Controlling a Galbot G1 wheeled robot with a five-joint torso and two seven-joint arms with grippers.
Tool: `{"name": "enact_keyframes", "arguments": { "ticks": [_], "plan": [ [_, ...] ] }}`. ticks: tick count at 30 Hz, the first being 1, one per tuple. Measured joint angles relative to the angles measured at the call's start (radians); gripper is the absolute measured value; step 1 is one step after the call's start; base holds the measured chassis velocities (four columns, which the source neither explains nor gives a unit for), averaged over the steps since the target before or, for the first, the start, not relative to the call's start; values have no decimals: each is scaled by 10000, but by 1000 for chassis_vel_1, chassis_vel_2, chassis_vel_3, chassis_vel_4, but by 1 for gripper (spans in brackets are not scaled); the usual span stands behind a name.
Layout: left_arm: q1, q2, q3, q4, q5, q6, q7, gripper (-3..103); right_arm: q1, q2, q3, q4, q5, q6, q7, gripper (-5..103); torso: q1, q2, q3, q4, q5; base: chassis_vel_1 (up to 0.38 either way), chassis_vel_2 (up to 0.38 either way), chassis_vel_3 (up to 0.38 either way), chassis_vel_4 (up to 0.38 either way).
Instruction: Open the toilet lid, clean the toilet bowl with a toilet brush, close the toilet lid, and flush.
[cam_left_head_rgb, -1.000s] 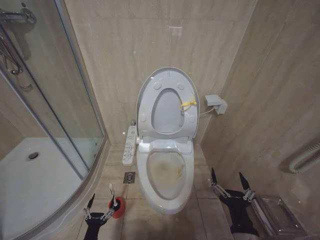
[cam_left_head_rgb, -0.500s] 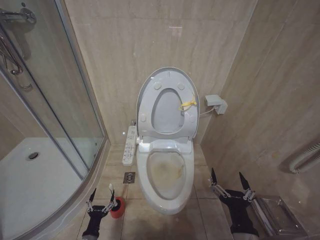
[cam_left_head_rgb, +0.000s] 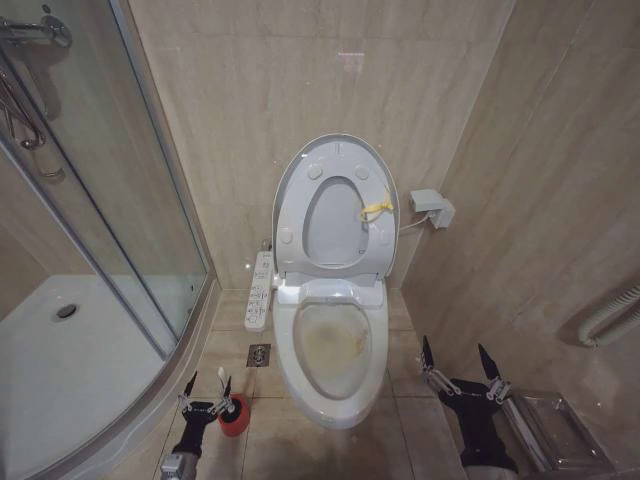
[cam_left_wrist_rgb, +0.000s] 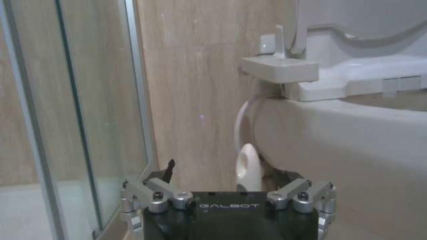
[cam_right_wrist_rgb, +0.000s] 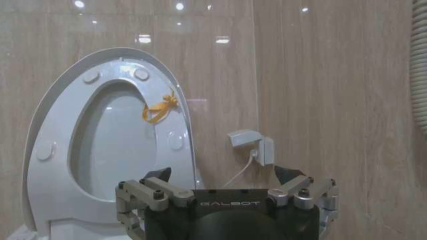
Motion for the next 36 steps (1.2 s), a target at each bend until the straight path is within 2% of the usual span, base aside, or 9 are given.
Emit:
{"name": "enact_keyframes", "arguments": {
  "ticks": [9, 11, 17, 18, 25, 26, 32, 33, 36],
  "plan": [
    [-1367, 90, 278, 1353, 0, -280, 575, 98, 0, 0, 0, 0, 0, 0, 0, 100, 0, 0, 0, -4, 1, 0, 0, 0, 0],
    [-1565, 71, 319, 1579, 11, -315, 758, 94, 0, 0, 0, 0, 0, 0, 0, 100, 0, 0, 0, -1, 1, 0, 0, 0, 0],
    [-1493, 23, 343, 1578, 89, -182, 834, 94, 0, 0, 0, 0, 0, 0, 0, 100, 0, 0, 0, -1, 1, 0, 0, 0, 0],
    [-1425, 9, 347, 1577, 91, -149, 878, 81, 0, 0, 0, 0, 0, 0, 0, 100, 0, 0, 0, 2, 2, 0, 0, 0, 0],
    [-1409, -50, 321, 1856, 60, -405, 930, 81, 0, 0, 0, 0, 0, 0, 0, 100, 0, 0, 0, -1, 0, 0, 0, 0, 0],
    [-1433, -50, 307, 1884, 51, -465, 929, 54, 0, 0, 0, 0, 0, 0, 0, 100, 0, 0, 0, -3, 1, 0, 0, 0, 0],
    [-1369, -11, 265, 1855, 14, -522, 1056, 54, 0, 0, 0, 0, 0, 0, 0, 100, 0, 0, -1, -2, 1, 0, 0, 0, 0],
    [-1338, -14, 260, 1839, 0, -529, 1077, 26, 0, 0, 0, 0, 0, 0, 0, 100, 0, 0, -2, -2, 1, 0, 0, 0, 0],
    [-1246, -36, 236, 1795, -58, -571, 1150, 26, 0, 0, 0, 0, 0, 0, 0, 100, 0, 0, -1, -1, 2, 0, 0, 0, 0]
  ]
}}
